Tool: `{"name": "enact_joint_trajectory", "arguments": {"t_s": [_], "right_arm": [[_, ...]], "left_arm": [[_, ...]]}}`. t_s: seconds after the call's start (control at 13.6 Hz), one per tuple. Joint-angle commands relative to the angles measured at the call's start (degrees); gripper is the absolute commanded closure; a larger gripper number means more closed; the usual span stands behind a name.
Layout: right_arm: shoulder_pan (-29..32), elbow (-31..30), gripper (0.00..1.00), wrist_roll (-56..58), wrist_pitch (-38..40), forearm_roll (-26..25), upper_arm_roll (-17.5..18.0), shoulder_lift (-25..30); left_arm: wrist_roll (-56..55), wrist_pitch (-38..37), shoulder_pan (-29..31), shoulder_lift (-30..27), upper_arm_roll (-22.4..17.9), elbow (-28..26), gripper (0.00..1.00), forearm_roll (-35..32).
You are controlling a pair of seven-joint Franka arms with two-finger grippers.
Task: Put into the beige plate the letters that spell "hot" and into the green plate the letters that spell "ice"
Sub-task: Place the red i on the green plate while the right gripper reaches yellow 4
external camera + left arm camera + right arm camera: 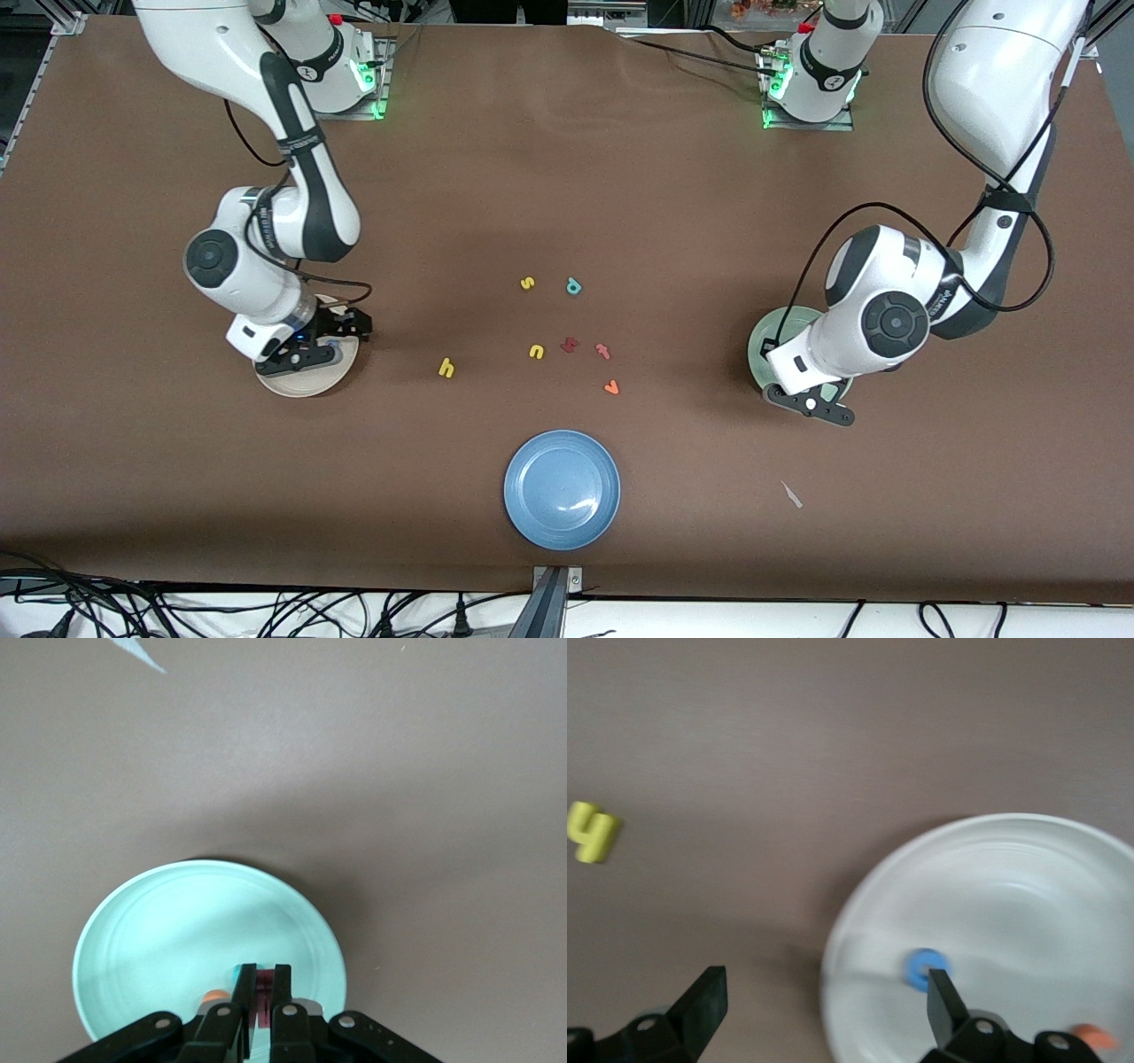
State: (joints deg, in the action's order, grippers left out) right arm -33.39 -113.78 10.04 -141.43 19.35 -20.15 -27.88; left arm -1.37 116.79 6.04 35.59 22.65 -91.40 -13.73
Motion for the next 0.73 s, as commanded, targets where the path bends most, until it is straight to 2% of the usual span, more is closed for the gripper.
{"name": "enact_joint_trajectory", "arguments": {"t_s": [0.0,0.29,0.37,0.44,0.66], "right_arm": [[-3.77,3.82,0.00,-8.07,1.51,0.95,0.03,-1.47],[-5.28,7.78,0.00,-24.67,1.69,0.95,0.90,-4.46],[-5.37,9.61,0.00,-29.07,1.69,1.04,1.51,-5.94],[-5.28,11.55,0.00,-33.64,1.69,1.04,2.39,-7.96],[-5.37,17.18,0.00,-46.13,2.91,0.86,5.21,-12.01]], "left_arm": [[2.77,-0.78,1.07,-0.70,0.11,-2.11,1.00,-2.18],[3.66,2.63,4.77,3.52,-0.15,-2.02,1.00,-10.26],[3.57,3.52,4.86,4.05,-0.15,-2.37,0.77,-10.27],[3.66,3.18,4.95,3.88,-0.07,-2.46,0.01,-9.66],[3.57,-2.33,4.95,0.46,2.21,-1.51,0.00,-6.86]]}}
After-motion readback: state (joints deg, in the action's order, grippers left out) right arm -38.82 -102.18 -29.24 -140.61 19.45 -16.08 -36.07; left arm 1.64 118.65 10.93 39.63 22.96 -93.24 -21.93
